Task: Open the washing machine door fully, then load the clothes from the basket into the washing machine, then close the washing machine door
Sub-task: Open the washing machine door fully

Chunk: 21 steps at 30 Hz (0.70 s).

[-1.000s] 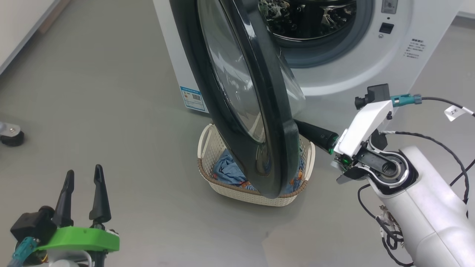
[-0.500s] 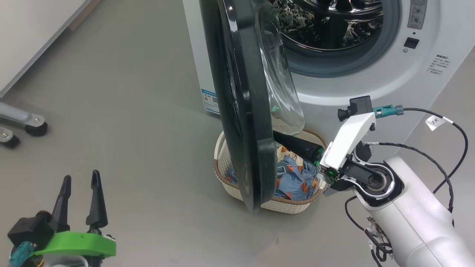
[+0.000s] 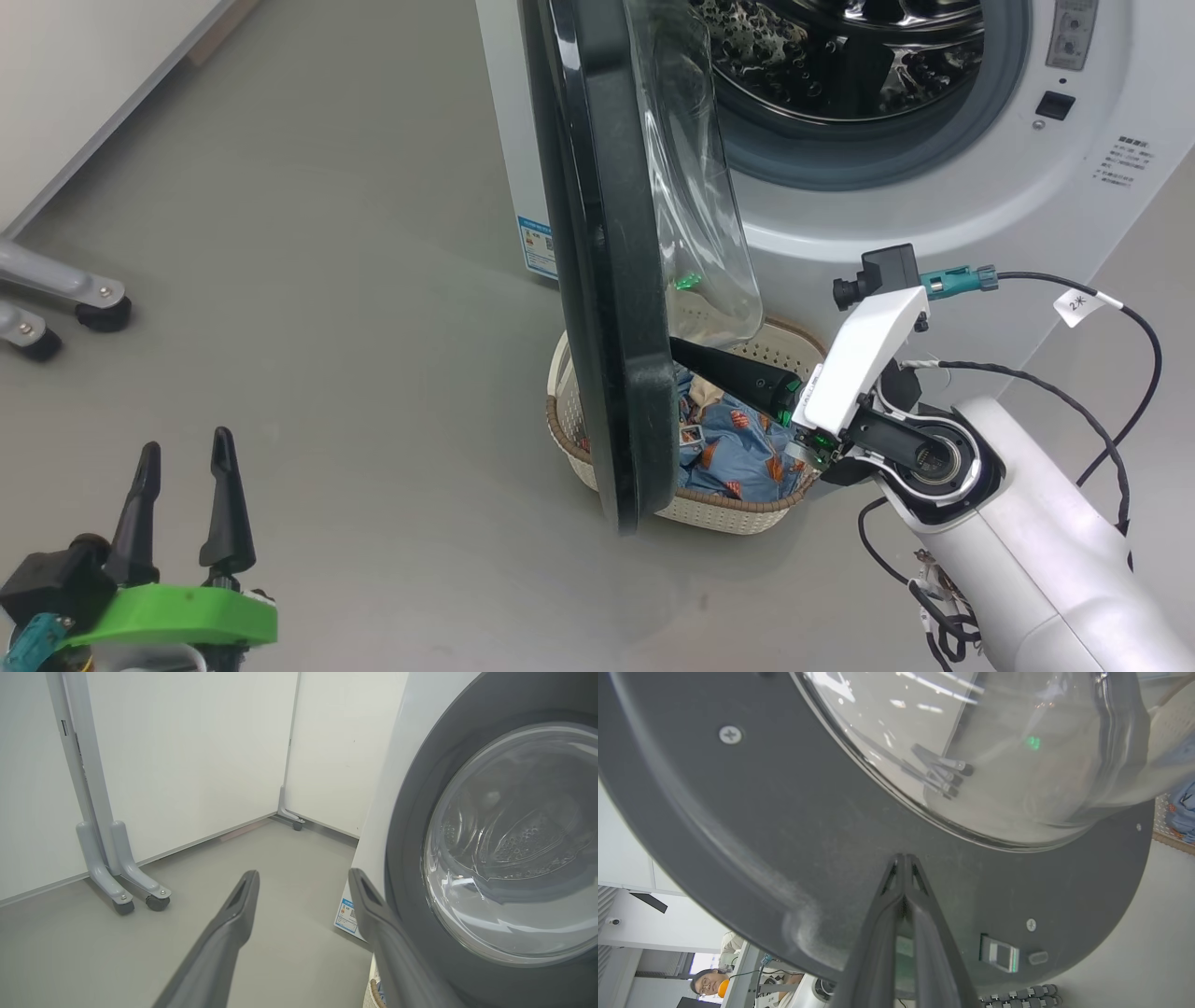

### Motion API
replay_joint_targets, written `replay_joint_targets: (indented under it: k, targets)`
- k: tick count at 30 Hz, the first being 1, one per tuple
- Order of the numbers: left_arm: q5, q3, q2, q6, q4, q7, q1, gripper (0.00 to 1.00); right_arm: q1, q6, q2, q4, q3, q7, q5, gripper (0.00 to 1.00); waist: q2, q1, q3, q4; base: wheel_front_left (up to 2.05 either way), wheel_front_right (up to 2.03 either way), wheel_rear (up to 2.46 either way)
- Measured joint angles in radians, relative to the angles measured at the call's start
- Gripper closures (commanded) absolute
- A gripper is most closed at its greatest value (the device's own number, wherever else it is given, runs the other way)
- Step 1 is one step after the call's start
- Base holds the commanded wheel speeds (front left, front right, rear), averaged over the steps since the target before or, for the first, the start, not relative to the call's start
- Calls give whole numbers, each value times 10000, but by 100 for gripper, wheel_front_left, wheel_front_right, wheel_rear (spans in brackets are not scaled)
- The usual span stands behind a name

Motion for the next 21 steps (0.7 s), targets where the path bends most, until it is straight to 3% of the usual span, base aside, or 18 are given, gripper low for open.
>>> replay_joint_targets:
  k: [14, 17, 20, 21]
  targets:
    - [0, 194, 4, 0, -186, 0, 111, 0, -65, 2, 184, -94, -52, -113, -12, 100, 0, 0, -10, -535, 0, 0, 0]
    - [0, 282, 6, 0, -213, 0, 180, 0, -79, 2, 121, -140, -115, -234, -42, 70, 0, 0, -32, -713, 0, 0, 0]
    - [0, 477, 33, 0, -234, 0, 213, 0, -79, 2, 61, -203, -188, -343, -63, 52, 0, 0, -53, -918, 0, 0, 0]
    - [0, 527, 44, 0, -257, 0, 213, 0, -79, 2, 35, -249, -196, -362, -105, 29, 0, 0, -59, -991, 0, 0, 0]
